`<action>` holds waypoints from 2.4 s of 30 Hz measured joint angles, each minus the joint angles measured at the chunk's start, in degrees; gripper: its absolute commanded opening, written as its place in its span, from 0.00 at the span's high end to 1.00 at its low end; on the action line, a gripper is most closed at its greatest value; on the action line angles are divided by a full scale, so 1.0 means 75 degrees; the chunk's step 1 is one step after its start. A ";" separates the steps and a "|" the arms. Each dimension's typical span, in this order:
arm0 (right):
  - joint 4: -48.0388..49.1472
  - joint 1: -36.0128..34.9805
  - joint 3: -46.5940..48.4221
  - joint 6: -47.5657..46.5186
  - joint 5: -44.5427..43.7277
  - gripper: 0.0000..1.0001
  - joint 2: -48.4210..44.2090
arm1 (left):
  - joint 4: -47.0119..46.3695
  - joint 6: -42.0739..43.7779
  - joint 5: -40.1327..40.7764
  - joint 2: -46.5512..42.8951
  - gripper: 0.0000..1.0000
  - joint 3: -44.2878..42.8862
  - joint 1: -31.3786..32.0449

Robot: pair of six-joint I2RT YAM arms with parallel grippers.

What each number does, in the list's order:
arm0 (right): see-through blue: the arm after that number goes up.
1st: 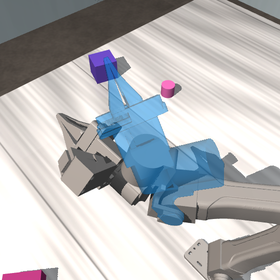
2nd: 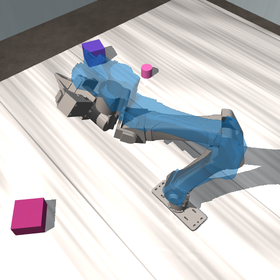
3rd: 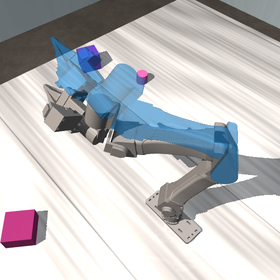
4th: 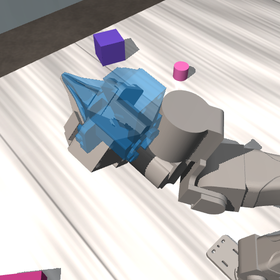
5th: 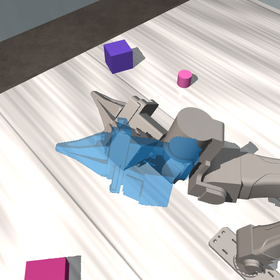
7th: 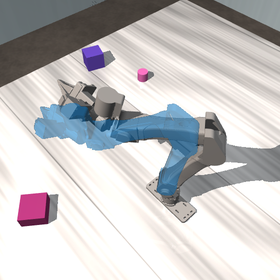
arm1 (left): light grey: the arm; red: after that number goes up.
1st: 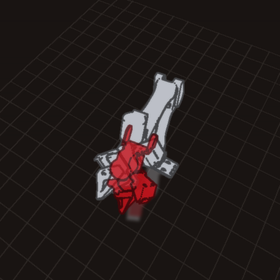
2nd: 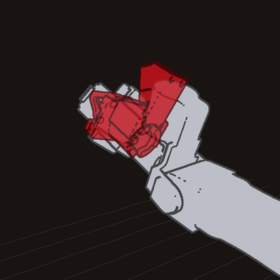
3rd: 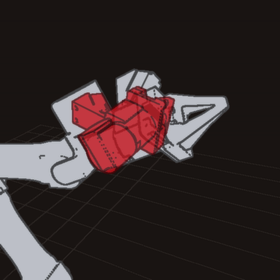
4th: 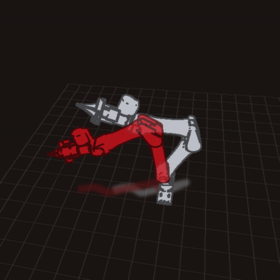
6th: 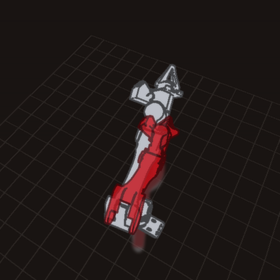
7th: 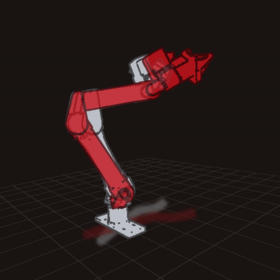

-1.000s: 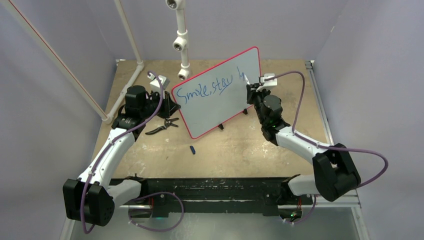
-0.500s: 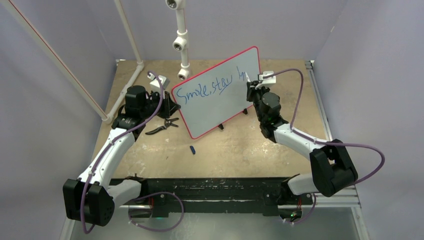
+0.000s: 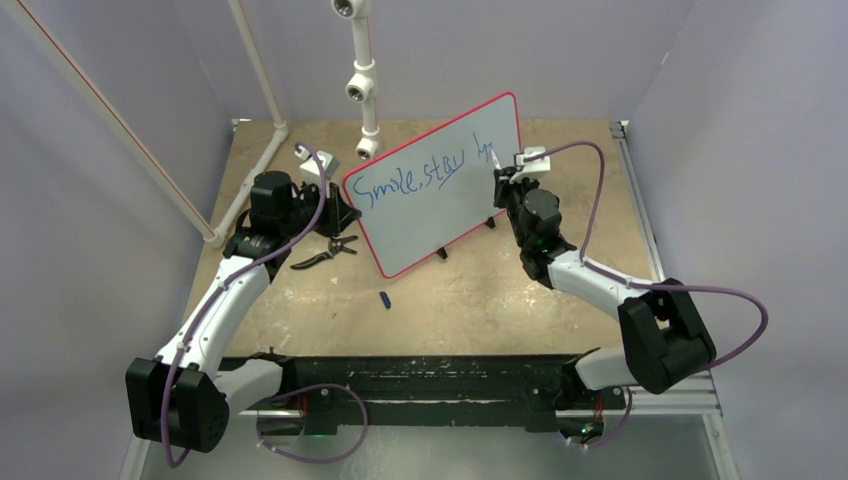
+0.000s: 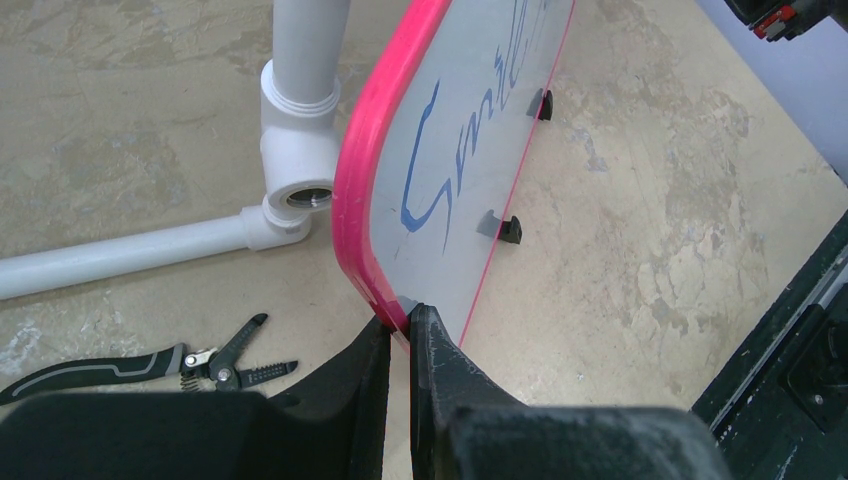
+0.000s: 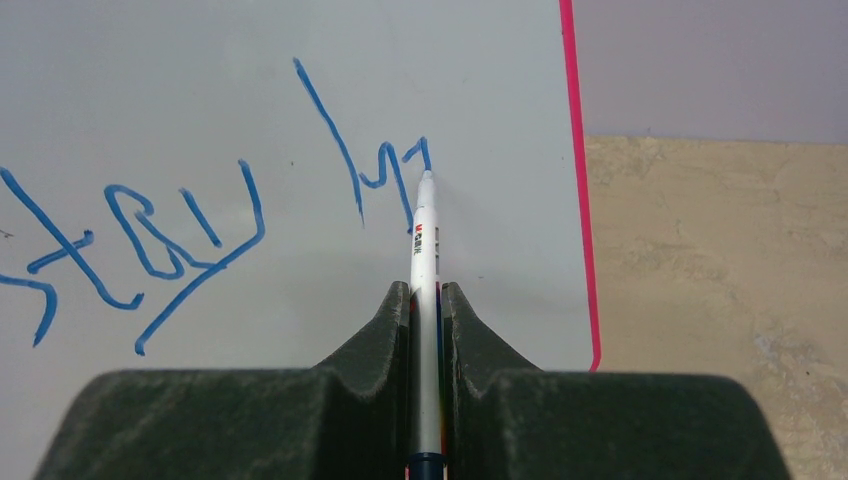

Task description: Write a sentence on the whiteboard

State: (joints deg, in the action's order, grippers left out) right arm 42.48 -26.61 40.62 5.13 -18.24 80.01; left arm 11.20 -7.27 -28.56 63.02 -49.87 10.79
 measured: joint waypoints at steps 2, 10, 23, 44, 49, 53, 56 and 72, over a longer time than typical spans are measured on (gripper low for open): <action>-0.0003 0.0000 -0.0090 0.0000 0.0038 1.00 -0.0032 | 0.0003 0.0000 0.0000 0.0000 1.00 0.0003 0.0000; -0.0079 0.0000 -0.0169 0.0035 0.0055 1.00 -0.0099 | 0.0003 0.0000 0.0000 0.0000 1.00 0.0000 -0.0003; -0.0277 0.0003 0.0050 0.0137 -0.0251 1.00 0.0041 | 0.0003 0.0000 -0.0003 -0.0003 1.00 0.0003 -0.0003; -0.0017 0.0006 0.0157 -0.0189 -0.0067 1.00 0.0029 | 0.0012 -0.0003 -0.0012 -0.0006 1.00 0.0000 -0.0003; -0.0038 0.0003 0.0003 -0.0198 -0.0038 1.00 -0.0242 | 0.0009 -0.0003 -0.0017 -0.0006 1.00 0.0003 -0.0006; -0.0157 0.0003 -0.0172 -0.0149 -0.0108 1.00 -0.0772 | 0.0006 -0.0017 -0.0015 -0.0006 0.90 0.0003 -0.0006; -0.0277 0.0003 -0.0286 -0.0079 -0.0242 1.00 -0.1326 | 0.0003 -0.0061 0.0000 -0.0009 0.78 0.0003 -0.0006; -0.1064 0.0003 -0.0717 0.0192 -0.0443 1.00 -0.3077 | 0.0711 -0.0131 0.0979 -0.0947 0.47 -0.0087 -0.0073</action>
State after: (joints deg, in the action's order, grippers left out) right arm 34.50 -26.59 35.24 6.57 -21.56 56.93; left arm 16.53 -8.25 -21.21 55.92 -50.52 10.24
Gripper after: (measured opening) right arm 0.115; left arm 0.523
